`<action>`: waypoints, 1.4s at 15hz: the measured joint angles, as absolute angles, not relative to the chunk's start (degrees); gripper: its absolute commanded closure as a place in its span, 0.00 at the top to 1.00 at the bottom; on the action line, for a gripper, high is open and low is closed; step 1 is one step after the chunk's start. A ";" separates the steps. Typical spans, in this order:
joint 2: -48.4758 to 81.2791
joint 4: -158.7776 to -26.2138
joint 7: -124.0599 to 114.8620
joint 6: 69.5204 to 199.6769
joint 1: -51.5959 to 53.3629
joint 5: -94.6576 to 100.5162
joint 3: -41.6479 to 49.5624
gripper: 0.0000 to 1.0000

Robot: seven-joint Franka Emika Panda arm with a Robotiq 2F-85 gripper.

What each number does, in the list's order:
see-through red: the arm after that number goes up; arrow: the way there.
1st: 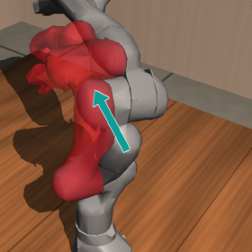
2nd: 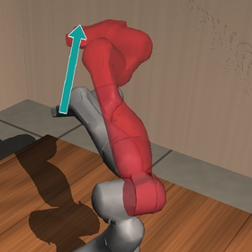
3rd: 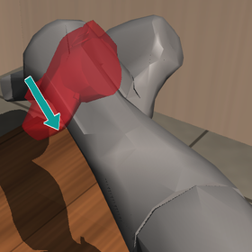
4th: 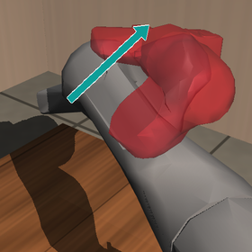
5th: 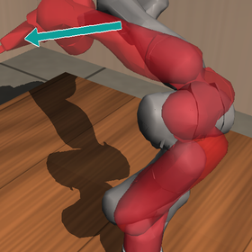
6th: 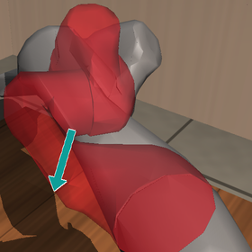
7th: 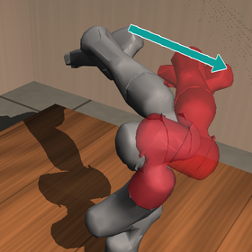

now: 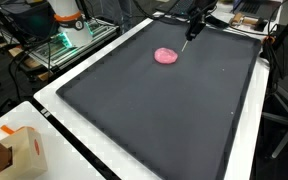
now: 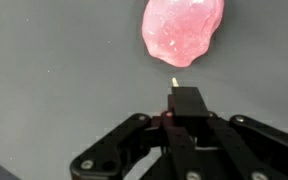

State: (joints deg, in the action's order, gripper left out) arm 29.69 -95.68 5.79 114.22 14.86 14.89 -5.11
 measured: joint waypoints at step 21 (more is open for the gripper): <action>28.39 -105.48 -35.98 115.30 27.91 37.32 -4.56 0.03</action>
